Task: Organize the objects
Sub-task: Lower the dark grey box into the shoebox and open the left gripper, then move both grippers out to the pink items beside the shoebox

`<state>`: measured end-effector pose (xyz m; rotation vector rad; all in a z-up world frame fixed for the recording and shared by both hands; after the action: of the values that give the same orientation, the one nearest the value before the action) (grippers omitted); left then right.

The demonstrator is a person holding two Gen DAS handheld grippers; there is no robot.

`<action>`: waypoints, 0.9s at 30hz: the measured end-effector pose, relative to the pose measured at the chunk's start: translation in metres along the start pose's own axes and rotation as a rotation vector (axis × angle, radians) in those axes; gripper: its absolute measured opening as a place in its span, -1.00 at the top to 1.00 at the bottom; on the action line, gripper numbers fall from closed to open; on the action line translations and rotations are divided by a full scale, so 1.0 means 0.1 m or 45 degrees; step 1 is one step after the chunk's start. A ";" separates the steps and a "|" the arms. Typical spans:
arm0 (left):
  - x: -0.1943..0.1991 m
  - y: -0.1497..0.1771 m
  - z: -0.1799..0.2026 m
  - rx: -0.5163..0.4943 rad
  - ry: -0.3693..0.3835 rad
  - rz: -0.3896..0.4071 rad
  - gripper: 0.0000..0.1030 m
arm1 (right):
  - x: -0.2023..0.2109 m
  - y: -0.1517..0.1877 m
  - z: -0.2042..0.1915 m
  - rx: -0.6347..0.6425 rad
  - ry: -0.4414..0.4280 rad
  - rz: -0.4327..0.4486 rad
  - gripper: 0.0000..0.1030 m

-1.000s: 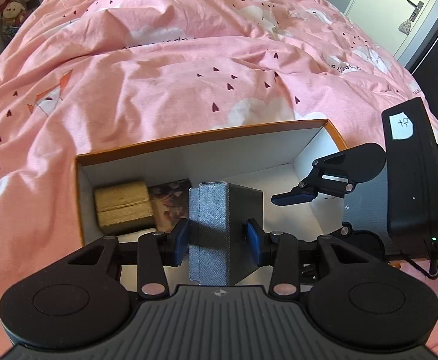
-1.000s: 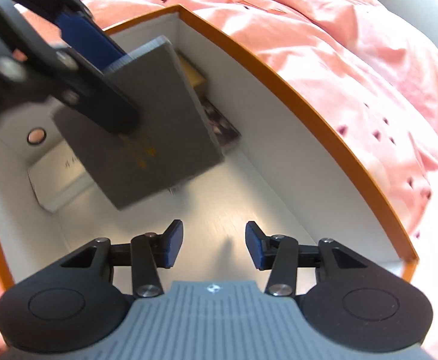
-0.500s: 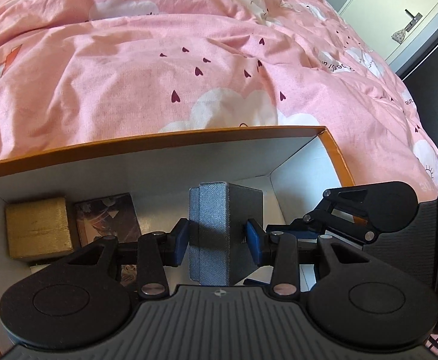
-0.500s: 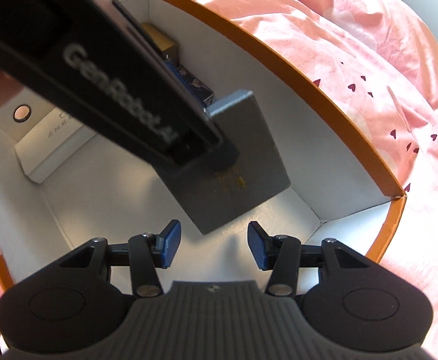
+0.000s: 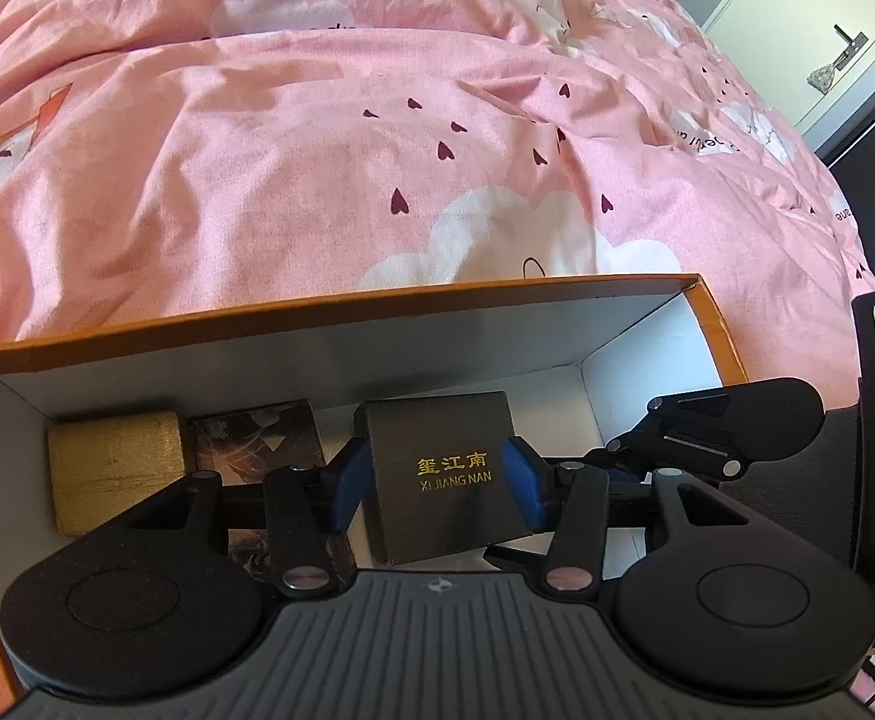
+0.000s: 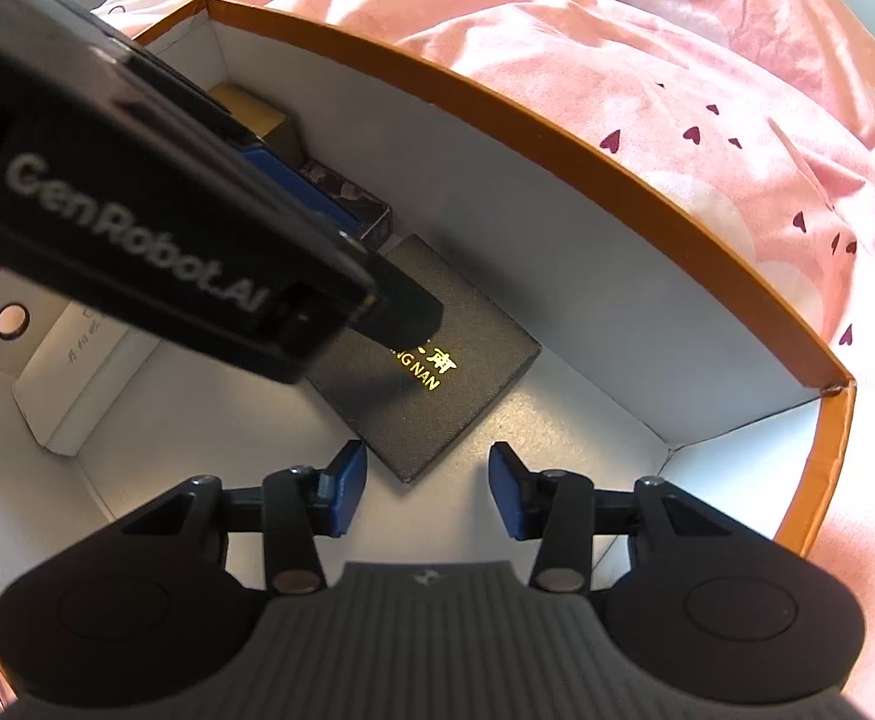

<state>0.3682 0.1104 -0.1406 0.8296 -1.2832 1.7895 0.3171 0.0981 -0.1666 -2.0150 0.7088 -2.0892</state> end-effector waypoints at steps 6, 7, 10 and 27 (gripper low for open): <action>0.15 0.00 -0.10 -0.038 -0.057 0.024 -0.11 | 0.00 -0.04 -0.05 0.078 -0.007 0.040 0.20; 0.18 0.00 -0.12 -0.041 -0.068 0.030 -0.11 | 0.00 -0.05 -0.07 0.117 0.002 0.046 0.22; 0.26 0.01 -0.19 -0.038 -0.082 0.038 -0.09 | 0.01 -0.08 -0.11 0.249 0.030 0.070 0.35; 0.82 0.28 -0.05 -0.128 -0.129 0.134 0.01 | 0.42 -0.01 -0.03 0.196 0.025 0.078 0.34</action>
<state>0.3027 0.1269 -0.0856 0.8184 -1.4949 1.7673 0.3106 0.0820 -0.1284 -1.8709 0.5856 -2.0636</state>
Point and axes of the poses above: each gripper's, at about its wrist camera, not at the fingertips, and x roughly against the way its jaws point, z to its right, y to its underside, the point moved 8 cm from there along -x, roughly the way its jaws point, and after that the axes turned 4 degrees about z, right-handed, at the moved point
